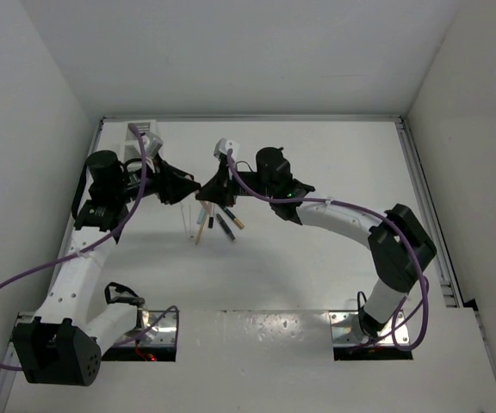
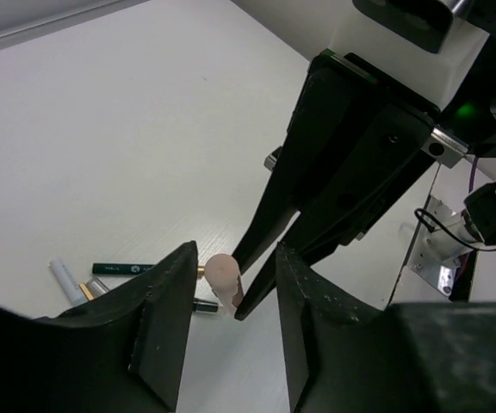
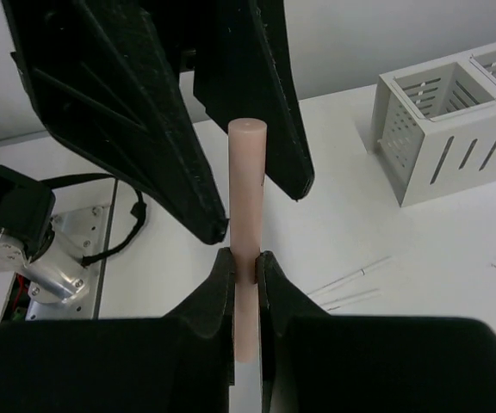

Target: Organize the makeup

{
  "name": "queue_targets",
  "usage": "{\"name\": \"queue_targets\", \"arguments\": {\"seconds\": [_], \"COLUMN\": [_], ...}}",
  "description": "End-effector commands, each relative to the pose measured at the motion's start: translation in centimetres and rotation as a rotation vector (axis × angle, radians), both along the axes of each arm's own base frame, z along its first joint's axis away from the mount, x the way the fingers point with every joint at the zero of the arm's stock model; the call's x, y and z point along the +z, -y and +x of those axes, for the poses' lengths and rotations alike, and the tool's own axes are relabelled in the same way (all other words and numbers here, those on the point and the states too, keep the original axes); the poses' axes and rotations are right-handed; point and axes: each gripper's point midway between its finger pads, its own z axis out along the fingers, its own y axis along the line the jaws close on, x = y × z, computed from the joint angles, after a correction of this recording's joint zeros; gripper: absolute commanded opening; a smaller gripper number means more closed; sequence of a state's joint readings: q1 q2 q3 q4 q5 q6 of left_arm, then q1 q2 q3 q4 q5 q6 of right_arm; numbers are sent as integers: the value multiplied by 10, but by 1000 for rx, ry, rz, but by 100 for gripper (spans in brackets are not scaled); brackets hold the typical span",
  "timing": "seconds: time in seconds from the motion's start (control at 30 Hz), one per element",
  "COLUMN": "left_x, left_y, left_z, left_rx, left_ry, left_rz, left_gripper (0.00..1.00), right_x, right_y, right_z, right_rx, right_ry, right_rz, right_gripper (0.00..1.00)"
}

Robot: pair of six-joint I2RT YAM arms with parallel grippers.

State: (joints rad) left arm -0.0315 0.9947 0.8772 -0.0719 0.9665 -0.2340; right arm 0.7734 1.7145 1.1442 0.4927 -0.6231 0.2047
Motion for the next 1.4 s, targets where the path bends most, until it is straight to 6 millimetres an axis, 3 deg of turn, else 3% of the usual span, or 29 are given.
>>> {"name": "queue_targets", "arguments": {"seconds": [0.0,0.13,0.3,0.33,0.4,0.47,0.5,0.53,0.57,0.63,0.73,0.83,0.97,1.0,1.07,1.1,1.13,1.17,1.2,1.23,1.27,1.33,1.37], "left_x": [11,11,11,11,5,5,3,6,6,8,8,18,52,71,69,88,91,77,78,95,78,85,68], "left_y": [-1,-2,-6,-6,-7,-8,-9,-9,-10,-13,-24,-48,-98,-111,-130,-140,-149,-153,-160,-161,-164,-177,-181], "left_z": [2,3,7,7,7,9,10,9,11,15,28,51,99,109,137,149,159,179,190,201,220,237,252], "left_rx": [19,28,67,67,76,85,96,96,108,127,192,316,565,612,689,724,752,757,769,775,769,814,815], "left_ry": [43,43,44,44,25,26,17,18,18,23,27,47,170,227,236,290,299,273,284,336,310,339,312], "left_rz": [-15,-14,-8,-8,-5,-4,-2,-2,0,23,53,85,220,247,288,286,287,296,304,302,318,336,359], "left_gripper": [46,26,11,2,0,0,0,0,0,0,0,0,0,0,0,0,0,0,0,0,0,0,0], "right_x": [35,36,38,37,35,33,29,29,26,21,16,5,-29,-28,-52,-63,-67,-78,-81,-86,-91,-99,-105], "right_y": [-10,-13,-14,-15,-14,-14,-14,-15,-15,-13,-7,9,48,61,79,94,102,109,118,123,129,138,142], "right_z": [-2,-2,-1,-2,0,3,4,4,8,11,24,36,55,62,64,67,71,69,74,74,76,81,87], "right_rx": [36,40,37,40,23,9,4,3,-10,-28,-85,-157,-272,-300,-347,-380,-414,-417,-435,-443,-450,-465,-477], "right_ry": [68,66,53,49,40,32,17,12,8,-6,-15,-41,-113,-99,-123,-152,-151,-152,-154,-164,-168,-188,-207], "right_rz": [91,98,112,109,107,106,102,104,100,88,74,37,-56,-67,-158,-205,-224,-258,-270,-283,-296,-315,-323], "right_gripper": [0,0,0,0,0,13,39,48,70,96,100,100,100,100,100,100,100,100,100,100,100,100,100]}}
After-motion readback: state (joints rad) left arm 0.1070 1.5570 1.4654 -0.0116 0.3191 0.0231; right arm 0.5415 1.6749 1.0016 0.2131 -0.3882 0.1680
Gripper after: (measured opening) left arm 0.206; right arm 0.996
